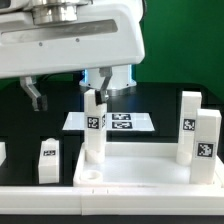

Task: Assemble desk

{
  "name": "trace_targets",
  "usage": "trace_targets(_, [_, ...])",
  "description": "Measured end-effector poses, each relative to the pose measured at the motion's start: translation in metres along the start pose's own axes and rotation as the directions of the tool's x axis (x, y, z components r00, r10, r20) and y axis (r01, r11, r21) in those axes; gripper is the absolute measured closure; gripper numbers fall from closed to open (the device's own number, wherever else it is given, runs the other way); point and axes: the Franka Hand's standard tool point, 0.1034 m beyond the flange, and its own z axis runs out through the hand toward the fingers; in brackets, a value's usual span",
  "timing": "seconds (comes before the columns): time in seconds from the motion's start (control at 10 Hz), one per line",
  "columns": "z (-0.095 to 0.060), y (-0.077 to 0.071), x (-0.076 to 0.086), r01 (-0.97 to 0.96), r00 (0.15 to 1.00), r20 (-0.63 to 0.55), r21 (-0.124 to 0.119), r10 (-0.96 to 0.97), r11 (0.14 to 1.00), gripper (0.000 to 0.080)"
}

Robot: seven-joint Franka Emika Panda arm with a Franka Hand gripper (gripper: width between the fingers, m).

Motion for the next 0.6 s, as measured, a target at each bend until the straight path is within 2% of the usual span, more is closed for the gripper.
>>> trace_targets(0.2, [0.001,0.005,-0.001,0.017,1.0,0.005,-0.007,-0.017,1.0,0.015])
trace_targets(0.3, [0.008,0.018,-0.011,0.019,0.999,0.047,-0.002,-0.018,1.0,0.015])
trace_targets(0.4, [0.021,0.038,-0.023,0.004,0.995,0.097,-0.014,-0.003,1.0,0.015])
trace_targets(0.5, [0.04,0.045,-0.037,-0.004,0.992,0.123,-0.03,0.008,1.0,0.015])
trace_targets(0.6, [0.05,0.054,-0.046,-0.004,0.997,0.081,-0.052,0.009,0.999,0.015])
